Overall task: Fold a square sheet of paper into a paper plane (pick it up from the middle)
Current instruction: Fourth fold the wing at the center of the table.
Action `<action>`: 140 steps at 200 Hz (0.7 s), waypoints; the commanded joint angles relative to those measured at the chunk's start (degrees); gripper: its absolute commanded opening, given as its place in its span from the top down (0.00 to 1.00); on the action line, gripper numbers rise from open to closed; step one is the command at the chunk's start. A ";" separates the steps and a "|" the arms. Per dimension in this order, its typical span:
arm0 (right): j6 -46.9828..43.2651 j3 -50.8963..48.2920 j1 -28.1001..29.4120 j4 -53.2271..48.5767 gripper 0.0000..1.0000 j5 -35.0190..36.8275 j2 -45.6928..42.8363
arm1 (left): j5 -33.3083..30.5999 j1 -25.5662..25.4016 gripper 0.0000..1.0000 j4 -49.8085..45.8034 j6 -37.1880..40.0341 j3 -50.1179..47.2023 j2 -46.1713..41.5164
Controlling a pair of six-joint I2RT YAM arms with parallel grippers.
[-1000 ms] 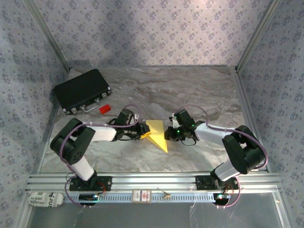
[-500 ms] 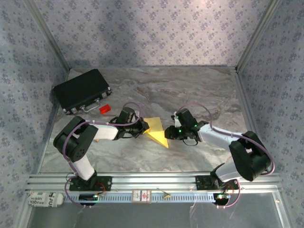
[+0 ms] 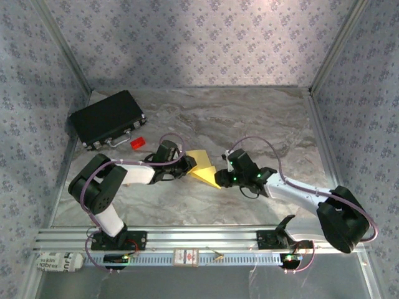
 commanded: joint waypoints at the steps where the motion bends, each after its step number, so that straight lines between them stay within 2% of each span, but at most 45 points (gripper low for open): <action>1: -5.90 -3.08 3.14 7.58 0.61 6.51 -0.58 | 2.87 -0.42 0.77 2.67 0.37 1.31 -1.46; 22: -12.44 -4.96 7.71 12.44 0.59 11.46 -0.66 | 3.84 -0.37 0.79 3.02 0.51 1.71 -1.63; 54: -19.71 -5.87 11.67 15.61 0.58 16.98 1.40 | 4.63 -0.43 0.80 2.71 0.80 2.53 -1.96; 73: -22.80 -4.96 13.47 15.76 0.57 21.24 4.10 | 5.11 -0.47 0.80 2.36 0.98 3.05 -1.89; 105: -27.83 -2.81 15.62 16.70 0.57 24.22 8.94 | 5.49 -0.41 0.81 1.91 1.03 3.18 -1.98; 140: -30.04 -0.94 16.91 17.76 0.57 30.58 13.44 | 5.77 -0.44 0.84 1.63 1.23 3.26 -1.98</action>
